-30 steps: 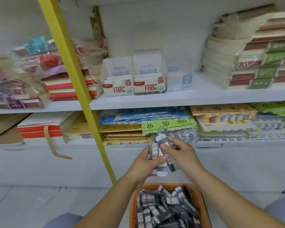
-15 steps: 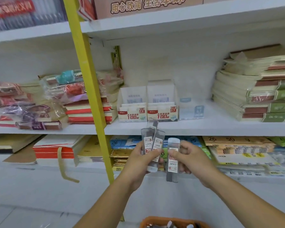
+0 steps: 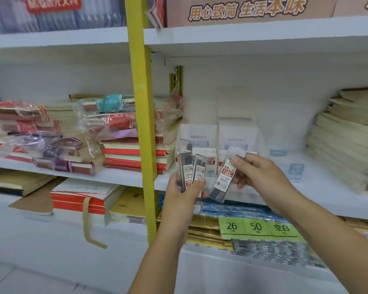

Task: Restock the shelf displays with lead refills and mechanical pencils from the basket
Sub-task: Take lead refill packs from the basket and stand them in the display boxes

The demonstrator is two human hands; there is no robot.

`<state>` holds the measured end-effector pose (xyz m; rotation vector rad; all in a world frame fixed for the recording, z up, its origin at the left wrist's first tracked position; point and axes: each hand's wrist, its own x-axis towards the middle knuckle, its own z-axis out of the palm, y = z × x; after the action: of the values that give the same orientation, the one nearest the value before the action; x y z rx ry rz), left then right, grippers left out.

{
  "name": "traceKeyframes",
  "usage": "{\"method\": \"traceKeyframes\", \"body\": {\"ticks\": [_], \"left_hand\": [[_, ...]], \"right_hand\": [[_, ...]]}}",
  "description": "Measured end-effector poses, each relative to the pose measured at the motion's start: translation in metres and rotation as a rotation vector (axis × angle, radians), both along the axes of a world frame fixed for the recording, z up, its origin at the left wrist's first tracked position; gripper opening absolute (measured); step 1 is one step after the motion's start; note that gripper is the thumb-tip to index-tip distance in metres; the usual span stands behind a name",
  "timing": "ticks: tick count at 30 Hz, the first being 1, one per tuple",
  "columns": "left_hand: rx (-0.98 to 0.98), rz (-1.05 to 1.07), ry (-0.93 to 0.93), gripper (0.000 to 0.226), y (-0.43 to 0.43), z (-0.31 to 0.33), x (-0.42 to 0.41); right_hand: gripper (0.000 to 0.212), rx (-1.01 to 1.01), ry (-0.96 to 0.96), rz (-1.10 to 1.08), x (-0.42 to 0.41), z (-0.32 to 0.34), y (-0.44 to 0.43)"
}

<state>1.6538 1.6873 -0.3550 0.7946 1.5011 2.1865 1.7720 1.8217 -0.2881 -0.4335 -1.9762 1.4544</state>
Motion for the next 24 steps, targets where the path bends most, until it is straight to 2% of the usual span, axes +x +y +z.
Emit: {"method": "traceKeyframes", "body": {"ticks": [4, 8, 11, 13, 16, 20, 22, 24], "left_hand": [[0.076, 0.106, -0.005, 0.020, -0.010, 0.009, -0.029], [0.056, 0.141, -0.009, 0.019, -0.019, 0.009, -0.052], [0.017, 0.123, 0.016, 0.024, -0.021, 0.009, -0.060], [0.003, 0.106, 0.027, 0.024, -0.022, 0.008, -0.064], [-0.020, 0.092, 0.048, 0.023, -0.025, 0.007, -0.068], [-0.021, 0.055, 0.052, 0.023, -0.028, 0.004, -0.070], [-0.020, 0.034, 0.047, 0.024, -0.027, 0.003, -0.070], [-0.020, 0.018, 0.032, 0.025, -0.025, 0.003, -0.068]], "right_hand": [[0.010, 0.222, 0.112, -0.057, -0.048, 0.049, 0.012], [0.017, 0.545, 0.118, -0.134, -0.101, 0.074, 0.026], [0.024, 0.772, -0.020, -0.181, -0.133, 0.075, 0.034], [0.027, 0.844, -0.111, -0.161, -0.147, 0.071, 0.040], [0.029, 0.876, -0.161, -0.108, -0.159, 0.067, 0.048], [0.020, 0.746, -0.195, -0.036, -0.168, 0.066, 0.050], [0.015, 0.913, -0.295, -0.136, -0.172, 0.066, 0.052], [0.023, 1.160, -0.398, -0.269, -0.175, 0.066, 0.052]]}}
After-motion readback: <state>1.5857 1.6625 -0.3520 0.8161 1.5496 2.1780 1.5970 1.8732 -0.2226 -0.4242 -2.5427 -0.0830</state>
